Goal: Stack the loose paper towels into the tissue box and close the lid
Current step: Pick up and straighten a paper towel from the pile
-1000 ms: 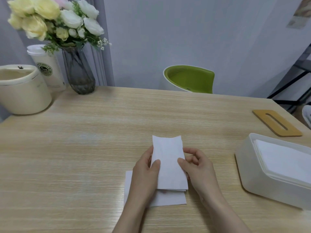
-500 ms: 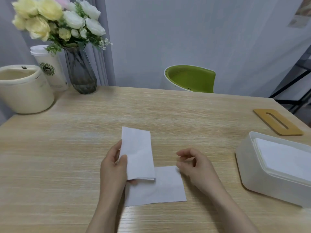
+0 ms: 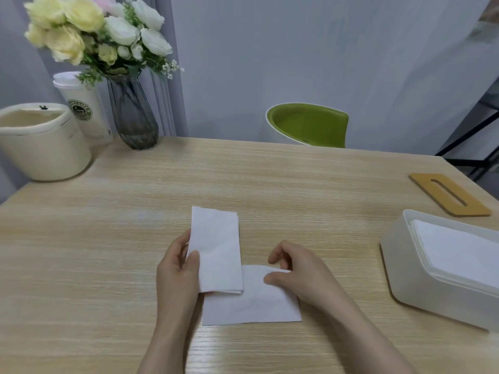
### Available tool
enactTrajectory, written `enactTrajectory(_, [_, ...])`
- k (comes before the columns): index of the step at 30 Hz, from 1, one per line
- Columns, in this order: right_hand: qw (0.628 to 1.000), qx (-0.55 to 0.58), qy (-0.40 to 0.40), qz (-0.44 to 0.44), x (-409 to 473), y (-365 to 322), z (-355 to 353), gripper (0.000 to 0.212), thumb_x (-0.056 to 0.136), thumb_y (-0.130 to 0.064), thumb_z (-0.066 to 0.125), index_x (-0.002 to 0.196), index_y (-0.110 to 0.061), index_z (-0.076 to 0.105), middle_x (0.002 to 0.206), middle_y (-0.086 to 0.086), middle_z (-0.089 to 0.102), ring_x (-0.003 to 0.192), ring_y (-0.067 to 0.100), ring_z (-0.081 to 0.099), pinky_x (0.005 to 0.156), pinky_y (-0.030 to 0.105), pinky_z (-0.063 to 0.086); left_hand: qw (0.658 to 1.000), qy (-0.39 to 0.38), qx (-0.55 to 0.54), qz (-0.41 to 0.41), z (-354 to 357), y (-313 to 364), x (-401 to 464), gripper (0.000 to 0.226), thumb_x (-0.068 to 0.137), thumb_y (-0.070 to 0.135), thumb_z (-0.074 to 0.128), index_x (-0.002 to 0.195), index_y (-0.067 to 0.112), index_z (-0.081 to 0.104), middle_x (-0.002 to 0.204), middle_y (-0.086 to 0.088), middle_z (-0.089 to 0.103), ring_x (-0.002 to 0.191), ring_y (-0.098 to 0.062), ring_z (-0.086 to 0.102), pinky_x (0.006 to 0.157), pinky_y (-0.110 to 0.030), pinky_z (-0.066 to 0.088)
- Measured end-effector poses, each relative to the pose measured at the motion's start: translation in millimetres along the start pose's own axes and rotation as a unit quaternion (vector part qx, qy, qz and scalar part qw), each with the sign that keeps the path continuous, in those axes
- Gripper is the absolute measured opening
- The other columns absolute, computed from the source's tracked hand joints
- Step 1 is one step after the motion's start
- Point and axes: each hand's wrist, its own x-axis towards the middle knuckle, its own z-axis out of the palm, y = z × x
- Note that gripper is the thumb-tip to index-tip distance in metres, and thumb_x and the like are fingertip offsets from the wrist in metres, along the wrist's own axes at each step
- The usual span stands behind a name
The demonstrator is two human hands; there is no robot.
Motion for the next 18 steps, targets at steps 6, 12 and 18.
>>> enactTrajectory(6, [1.0, -0.014, 0.013, 0.016, -1.9, 6.6, -4.3, 0.008, 0.08, -0.031, 0.066, 0.081, -0.027, 0.059, 0.079, -0.013, 0.061, 0.074, 0.005, 0.053, 0.06, 0.026, 0.036, 1.0, 0.006, 0.01, 0.002, 0.5, 2.5, 0.6, 0.048, 0.091, -0.007, 0.047, 0.103, 0.036, 0.064, 0.102, 0.011, 0.073, 0.09, -0.002, 0.068, 0.072, -0.025, 0.048])
enactTrajectory(12, [0.99, 0.035, 0.123, 0.066, -14.6, 27.9, -20.1, 0.012, 0.084, -0.027, 0.059, 0.074, -0.028, 0.054, 0.075, -0.01, 0.061, 0.074, 0.012, 0.056, 0.064, 0.033, 0.042, 1.0, 0.0, 0.002, -0.002, 11.6, 5.3, -1.5, 0.045, 0.092, -0.007, 0.046, 0.114, 0.029, 0.062, 0.103, 0.009, 0.072, 0.085, 0.001, 0.067, 0.068, -0.02, 0.049])
enactTrajectory(18, [0.97, 0.114, 0.173, 0.13, -35.3, 50.7, -32.8, 0.008, 0.082, -0.019, 0.061, 0.078, -0.026, 0.059, 0.062, -0.011, 0.057, 0.065, 0.013, 0.056, 0.064, 0.033, 0.042, 1.0, -0.018, -0.018, -0.017, 36.3, 5.3, -8.2, 0.046, 0.091, -0.011, 0.044, 0.122, 0.02, 0.061, 0.109, 0.004, 0.071, 0.091, -0.002, 0.068, 0.068, -0.016, 0.051])
